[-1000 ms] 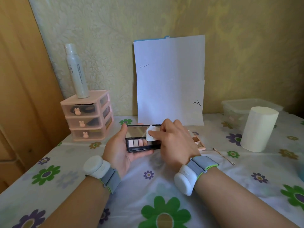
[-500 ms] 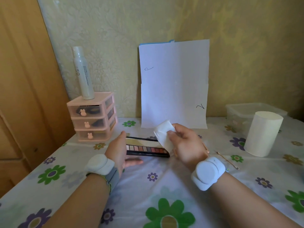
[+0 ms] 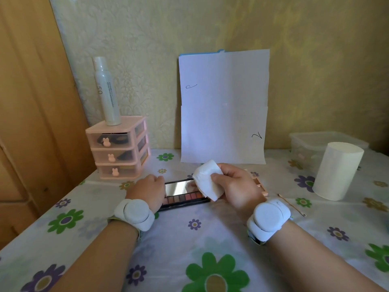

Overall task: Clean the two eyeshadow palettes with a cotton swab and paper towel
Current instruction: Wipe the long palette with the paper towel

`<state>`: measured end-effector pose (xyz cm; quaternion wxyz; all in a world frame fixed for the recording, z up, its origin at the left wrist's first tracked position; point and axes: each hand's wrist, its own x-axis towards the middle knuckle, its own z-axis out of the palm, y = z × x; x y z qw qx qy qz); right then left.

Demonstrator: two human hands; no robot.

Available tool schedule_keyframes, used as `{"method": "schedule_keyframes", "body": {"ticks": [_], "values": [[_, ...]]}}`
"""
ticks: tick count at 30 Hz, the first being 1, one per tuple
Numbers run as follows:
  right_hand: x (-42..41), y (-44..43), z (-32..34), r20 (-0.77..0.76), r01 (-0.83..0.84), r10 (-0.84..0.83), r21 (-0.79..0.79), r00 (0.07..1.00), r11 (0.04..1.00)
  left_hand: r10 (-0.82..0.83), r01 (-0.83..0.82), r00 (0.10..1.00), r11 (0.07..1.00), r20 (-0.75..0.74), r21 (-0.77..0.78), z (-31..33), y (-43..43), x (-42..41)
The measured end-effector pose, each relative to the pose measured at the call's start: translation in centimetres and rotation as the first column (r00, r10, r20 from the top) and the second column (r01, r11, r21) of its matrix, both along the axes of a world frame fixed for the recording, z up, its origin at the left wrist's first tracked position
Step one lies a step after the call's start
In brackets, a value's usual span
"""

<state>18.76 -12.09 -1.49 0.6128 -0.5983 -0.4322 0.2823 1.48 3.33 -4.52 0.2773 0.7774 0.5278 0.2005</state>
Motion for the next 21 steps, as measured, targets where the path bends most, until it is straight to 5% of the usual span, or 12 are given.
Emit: {"method": "schedule_keyframes", "body": {"ticks": [3, 7, 11, 21], "values": [[0.0, 0.0, -0.1, 0.043, 0.016, -0.015, -0.025, 0.999, 1.000, 0.051, -0.038, 0.997, 0.980, -0.063, 0.198, 2.3, -2.9, 0.0], [0.0, -0.1, 0.0, 0.101, -0.004, 0.009, -0.045, 0.995, 0.999, -0.158, 0.119, 0.870, 0.986, 0.467, 0.113, 3.8, -5.8, 0.9], [0.0, -0.3, 0.0, 0.131, 0.000, 0.004, -0.032, 0.991, 0.999, -0.342, 0.351, 0.840, 0.935, 0.422, 0.058, 3.8, -7.3, 1.7], [0.3, -0.2, -0.7, 0.406, 0.107, -0.106, 0.020, 0.908, 0.994, -0.237, 0.356, 0.797, 0.928, 0.555, -0.114, 3.9, -7.2, 1.9]]}}
